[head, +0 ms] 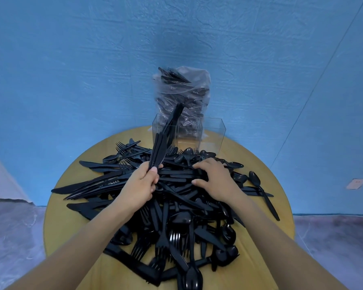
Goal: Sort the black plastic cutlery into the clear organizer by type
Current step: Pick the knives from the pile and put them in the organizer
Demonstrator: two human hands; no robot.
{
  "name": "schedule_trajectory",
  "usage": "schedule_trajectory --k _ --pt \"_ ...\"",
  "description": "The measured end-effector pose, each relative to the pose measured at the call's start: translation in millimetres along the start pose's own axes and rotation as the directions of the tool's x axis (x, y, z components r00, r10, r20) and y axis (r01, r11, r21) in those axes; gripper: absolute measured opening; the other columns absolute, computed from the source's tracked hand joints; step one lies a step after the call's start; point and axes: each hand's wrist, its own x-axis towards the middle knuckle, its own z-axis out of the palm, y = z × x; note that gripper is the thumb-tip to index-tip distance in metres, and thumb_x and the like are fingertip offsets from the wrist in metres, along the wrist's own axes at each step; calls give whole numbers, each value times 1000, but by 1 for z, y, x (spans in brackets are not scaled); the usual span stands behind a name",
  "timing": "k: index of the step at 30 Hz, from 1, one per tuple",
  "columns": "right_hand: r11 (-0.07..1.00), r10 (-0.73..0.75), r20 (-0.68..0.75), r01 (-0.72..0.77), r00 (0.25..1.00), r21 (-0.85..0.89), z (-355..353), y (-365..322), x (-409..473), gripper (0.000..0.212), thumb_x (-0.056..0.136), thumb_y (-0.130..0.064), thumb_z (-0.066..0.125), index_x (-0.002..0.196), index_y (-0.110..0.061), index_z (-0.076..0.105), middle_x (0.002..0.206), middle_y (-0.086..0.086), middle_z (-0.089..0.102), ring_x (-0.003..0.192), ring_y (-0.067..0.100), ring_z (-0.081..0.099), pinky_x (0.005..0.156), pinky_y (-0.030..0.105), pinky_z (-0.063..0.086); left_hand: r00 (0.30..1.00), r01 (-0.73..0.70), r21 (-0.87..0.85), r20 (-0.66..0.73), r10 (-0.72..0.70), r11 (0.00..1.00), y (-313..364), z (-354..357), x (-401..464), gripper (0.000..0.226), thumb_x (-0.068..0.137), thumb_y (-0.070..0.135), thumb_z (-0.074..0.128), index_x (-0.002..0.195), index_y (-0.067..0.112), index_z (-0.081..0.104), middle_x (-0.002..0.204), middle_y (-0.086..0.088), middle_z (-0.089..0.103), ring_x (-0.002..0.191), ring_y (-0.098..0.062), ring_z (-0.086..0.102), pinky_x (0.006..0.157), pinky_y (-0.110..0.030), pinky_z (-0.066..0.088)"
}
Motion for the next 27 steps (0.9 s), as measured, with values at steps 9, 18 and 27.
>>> schedule_trajectory --k 9,18,27 --pt "994 -107 -77 105 991 -34 -9 -2 3 24 94 -18 54 117 -18 63 114 1 57 110 21 52 91 30 39 1000 -14 0 -2 14 1000 -2 -1 1 22 103 21 30 110 23 52 72 2 41 47 -3 33 46 -19 27" --pt "959 -87 -265 152 960 239 -36 -2 -5 2 89 -17 63 89 -16 64 80 -2 64 73 11 56 71 23 44 998 -61 36 -10 61 998 7 -2 1 23 103 20 30 95 26 50 73 1 41 50 -6 32 49 -21 28" --pt "875 -98 -281 217 955 432 -60 -3 -30 28 93 -9 56 96 -35 65 85 -12 56 64 1 56 70 12 46 992 -122 46 -18 123 991 23 4 -5 21 103 21 30 102 23 52 73 3 42 51 -5 33 49 -20 30"
